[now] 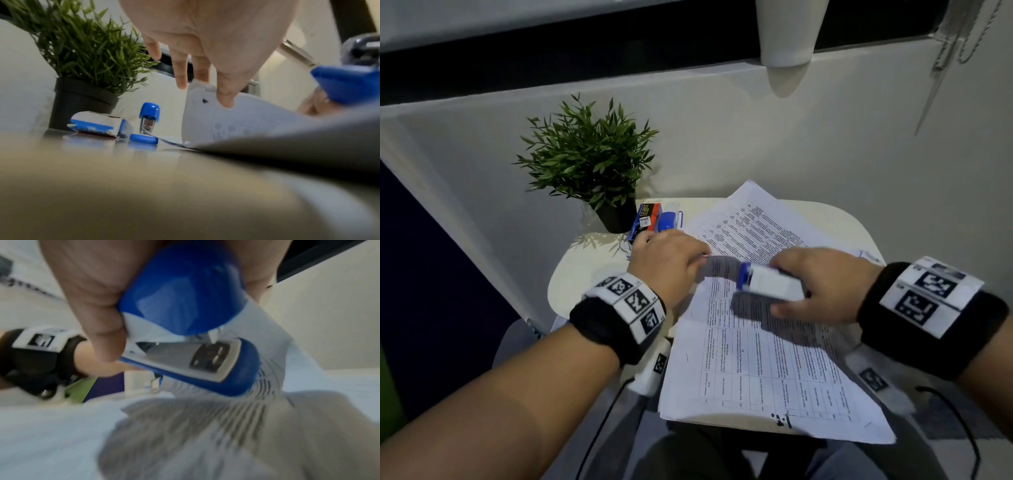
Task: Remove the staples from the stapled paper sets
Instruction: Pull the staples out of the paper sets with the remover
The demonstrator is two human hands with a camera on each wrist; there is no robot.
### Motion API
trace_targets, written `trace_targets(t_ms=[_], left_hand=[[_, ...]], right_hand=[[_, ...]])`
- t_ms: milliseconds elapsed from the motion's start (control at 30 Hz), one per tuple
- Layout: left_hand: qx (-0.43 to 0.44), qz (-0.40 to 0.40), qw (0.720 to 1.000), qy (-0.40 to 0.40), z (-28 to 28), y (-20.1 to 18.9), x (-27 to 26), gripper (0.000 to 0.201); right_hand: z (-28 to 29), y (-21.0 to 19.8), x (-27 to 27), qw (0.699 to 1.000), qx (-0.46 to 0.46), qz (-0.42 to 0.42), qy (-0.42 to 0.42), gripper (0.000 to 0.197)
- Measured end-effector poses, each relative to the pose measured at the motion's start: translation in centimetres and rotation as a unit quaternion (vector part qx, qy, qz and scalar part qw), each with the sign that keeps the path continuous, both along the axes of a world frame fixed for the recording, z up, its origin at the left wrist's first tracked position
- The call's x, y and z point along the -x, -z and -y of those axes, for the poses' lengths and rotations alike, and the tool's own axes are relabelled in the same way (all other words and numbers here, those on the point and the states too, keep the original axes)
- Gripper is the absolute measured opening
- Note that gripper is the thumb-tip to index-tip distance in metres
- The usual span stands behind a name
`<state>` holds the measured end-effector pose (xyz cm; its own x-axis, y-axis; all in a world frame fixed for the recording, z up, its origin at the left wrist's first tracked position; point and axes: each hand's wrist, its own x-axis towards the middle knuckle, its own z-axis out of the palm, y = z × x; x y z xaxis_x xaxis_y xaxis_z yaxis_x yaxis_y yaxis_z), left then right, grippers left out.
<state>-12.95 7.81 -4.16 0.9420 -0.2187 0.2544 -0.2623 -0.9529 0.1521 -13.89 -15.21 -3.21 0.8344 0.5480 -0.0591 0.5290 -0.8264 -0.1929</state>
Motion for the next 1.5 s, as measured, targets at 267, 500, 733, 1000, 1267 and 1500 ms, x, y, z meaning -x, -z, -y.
trace_targets(t_ms=[267,500,733,1000,1267,1500], left_hand=[[0.254,-0.013,0.966,-0.050,0.5,-3.1,-1.3,0.018],[0.223,0.021,0.974,-0.015,1.4,-4.7,0.4,0.019],[0.227,0.064,0.972,0.010,1.4,-5.3,1.8,0.016],[0.242,0.087,0.966,0.032,1.4,-5.6,2.9,0.014],[0.255,0.054,0.965,0.034,1.7,-5.1,3.0,0.013],[0.219,0.024,0.975,-0.019,0.1,-4.2,1.9,0.015]], right_hand=[[0.4,-6.6,-3.4,0.880,-0.391,0.182,0.201,0.070],[-3.4,-7.4,-2.9,0.862,-0.461,0.127,0.171,0.053],[-4.8,-5.2,-1.7,0.906,-0.346,0.147,0.192,0.056],[-4.1,-4.9,-2.3,0.857,-0.457,0.149,0.187,0.062],[-4.0,-4.0,-2.3,0.843,-0.486,0.135,0.188,0.051],[-1.3,-5.3,-3.1,0.673,-0.679,0.111,0.270,0.073]])
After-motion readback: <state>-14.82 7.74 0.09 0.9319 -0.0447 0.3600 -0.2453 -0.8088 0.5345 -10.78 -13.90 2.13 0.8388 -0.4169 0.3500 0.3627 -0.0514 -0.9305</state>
